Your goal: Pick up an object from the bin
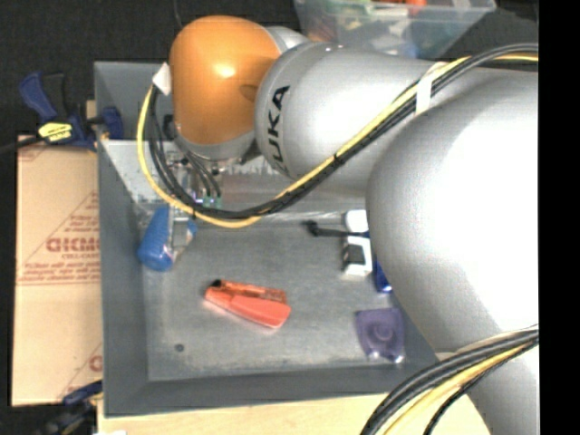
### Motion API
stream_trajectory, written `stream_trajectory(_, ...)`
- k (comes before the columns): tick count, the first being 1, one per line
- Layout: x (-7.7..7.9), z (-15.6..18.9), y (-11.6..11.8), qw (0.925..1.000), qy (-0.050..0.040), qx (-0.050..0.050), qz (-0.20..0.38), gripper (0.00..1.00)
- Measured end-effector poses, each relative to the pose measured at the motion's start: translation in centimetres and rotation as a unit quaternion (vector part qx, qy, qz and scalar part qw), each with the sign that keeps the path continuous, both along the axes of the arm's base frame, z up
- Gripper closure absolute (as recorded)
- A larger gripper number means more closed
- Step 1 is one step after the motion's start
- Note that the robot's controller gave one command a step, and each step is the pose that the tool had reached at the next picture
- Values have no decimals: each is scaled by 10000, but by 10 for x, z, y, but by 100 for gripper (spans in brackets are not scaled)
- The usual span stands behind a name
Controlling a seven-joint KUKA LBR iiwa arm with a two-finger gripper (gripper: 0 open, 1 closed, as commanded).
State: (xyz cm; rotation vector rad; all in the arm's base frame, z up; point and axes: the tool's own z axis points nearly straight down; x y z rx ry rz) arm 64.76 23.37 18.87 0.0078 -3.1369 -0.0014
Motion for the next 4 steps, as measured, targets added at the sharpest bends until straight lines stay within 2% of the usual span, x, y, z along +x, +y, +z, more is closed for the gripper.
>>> stream_trajectory(1, 2, 6, -1, 10000, -41, 8, -25, 0)
stream_trajectory(2, 5, -90, 2, 9861, -51, 5, 1662, 0)
stream_trajectory(3, 6, -45, 2, 9810, -105, 12, 1935, 0)
stream_trajectory(4, 1, -88, 3, 9526, -35, 9, 3042, 0)
